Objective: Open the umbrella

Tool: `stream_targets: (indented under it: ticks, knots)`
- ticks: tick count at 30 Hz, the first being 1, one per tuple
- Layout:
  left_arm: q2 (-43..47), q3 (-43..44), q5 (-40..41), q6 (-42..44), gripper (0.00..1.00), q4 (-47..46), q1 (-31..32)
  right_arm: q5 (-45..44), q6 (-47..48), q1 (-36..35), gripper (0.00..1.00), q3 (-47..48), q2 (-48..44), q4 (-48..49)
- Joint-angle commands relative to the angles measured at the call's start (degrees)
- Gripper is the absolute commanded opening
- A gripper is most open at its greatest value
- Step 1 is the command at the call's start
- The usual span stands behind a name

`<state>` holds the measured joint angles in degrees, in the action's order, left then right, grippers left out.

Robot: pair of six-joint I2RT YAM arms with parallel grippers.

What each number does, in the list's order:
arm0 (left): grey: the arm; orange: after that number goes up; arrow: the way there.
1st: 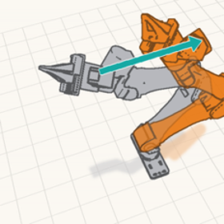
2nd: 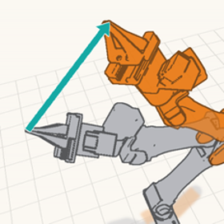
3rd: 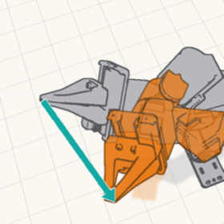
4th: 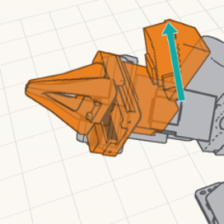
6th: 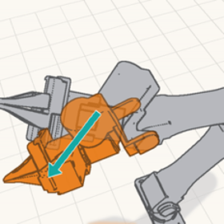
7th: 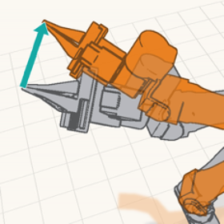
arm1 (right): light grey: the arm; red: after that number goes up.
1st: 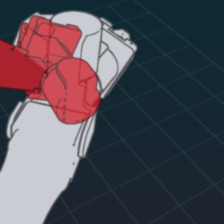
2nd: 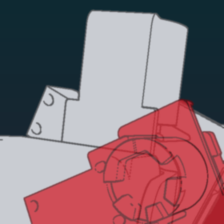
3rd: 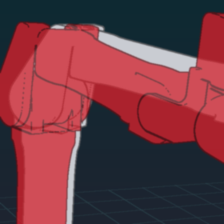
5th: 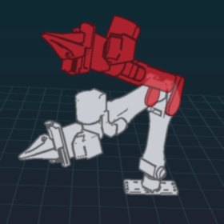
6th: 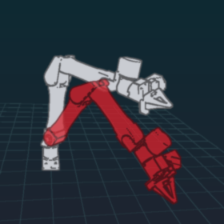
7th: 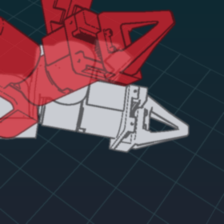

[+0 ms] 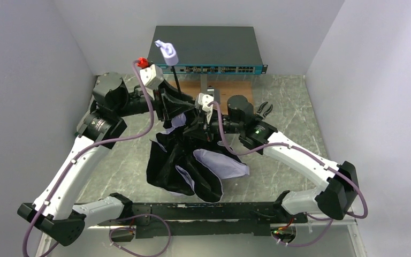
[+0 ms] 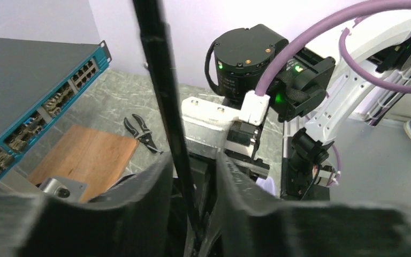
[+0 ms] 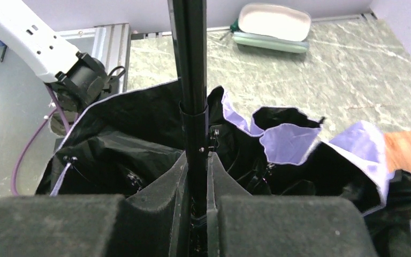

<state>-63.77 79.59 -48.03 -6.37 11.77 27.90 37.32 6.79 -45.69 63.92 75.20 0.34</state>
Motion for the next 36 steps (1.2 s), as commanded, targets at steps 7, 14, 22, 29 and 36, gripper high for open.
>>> stream_targets:
  ticks: [7, 14, 22, 29, 36]
  knots:
    - [5.3, 2.1, 8.9, -3.1, 1.00, -1.3, -12.1, -8.9, -10.7, 13.4, 0.00, -7.9, -13.6, 8.5]
    - [4.5, 0.8, 13.7, -8.6, 1.00, -1.9, -23.4, -12.4, -6.7, -1.3, 0.00, -2.2, -10.5, 6.8]
    - [6.7, -2.2, 13.9, -7.1, 1.00, -1.4, -23.5, -7.7, -4.2, 7.9, 0.00, -7.3, -12.7, 7.9]
    - [5.4, -0.1, 13.0, -4.4, 1.00, 3.8, -23.4, -3.1, -3.8, 21.0, 0.00, -6.2, -17.7, -1.0]
    - [7.2, -3.5, 11.4, 2.1, 1.00, 7.2, -21.6, -7.5, -8.2, -2.3, 0.00, -1.4, -8.7, 8.2]
